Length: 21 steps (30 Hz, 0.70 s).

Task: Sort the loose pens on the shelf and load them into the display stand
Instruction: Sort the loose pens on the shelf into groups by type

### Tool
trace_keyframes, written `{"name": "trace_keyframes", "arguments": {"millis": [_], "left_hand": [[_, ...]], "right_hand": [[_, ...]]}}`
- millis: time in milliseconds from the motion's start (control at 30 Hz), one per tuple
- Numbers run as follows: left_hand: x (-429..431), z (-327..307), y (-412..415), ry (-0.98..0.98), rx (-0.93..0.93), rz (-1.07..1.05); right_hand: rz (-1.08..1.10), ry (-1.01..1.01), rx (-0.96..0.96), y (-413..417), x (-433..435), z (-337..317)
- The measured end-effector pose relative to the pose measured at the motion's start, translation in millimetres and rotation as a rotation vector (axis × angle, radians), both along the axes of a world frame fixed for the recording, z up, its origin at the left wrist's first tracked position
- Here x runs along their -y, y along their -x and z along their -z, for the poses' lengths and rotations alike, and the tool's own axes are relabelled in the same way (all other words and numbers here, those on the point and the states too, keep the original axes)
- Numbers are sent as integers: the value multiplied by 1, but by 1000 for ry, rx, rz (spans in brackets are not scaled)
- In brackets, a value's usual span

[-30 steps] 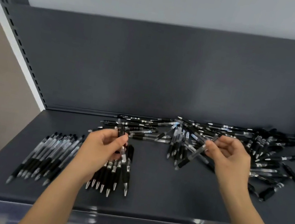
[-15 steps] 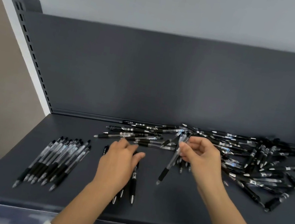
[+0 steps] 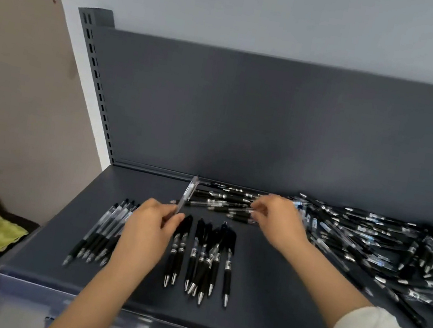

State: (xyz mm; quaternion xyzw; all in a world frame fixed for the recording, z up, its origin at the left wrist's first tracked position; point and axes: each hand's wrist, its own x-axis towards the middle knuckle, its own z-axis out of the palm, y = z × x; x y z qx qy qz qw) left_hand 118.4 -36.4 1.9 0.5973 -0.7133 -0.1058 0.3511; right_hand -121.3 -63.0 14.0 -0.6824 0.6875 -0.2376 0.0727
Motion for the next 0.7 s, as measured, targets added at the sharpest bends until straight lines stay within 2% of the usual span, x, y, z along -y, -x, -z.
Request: {"name": "trace_keyframes", "arguments": {"millis": [100, 233, 500, 600, 700], "left_hand": [[3, 3, -26, -58, 18, -101], [0, 8, -52, -95, 39, -176], [-7, 17, -75, -204, 173, -199], [-8, 18, -76, -220, 209, -218], [-9, 17, -74, -221, 269, -240]], "right_hand": [[-70, -68, -273, -5, 11, 8], [-79, -158, -425, -10, 20, 14], [-62, -190, -395, -14, 23, 21], [-100, -140, -457, -13, 24, 26], [-122, -51, -378, -12, 24, 21]]}}
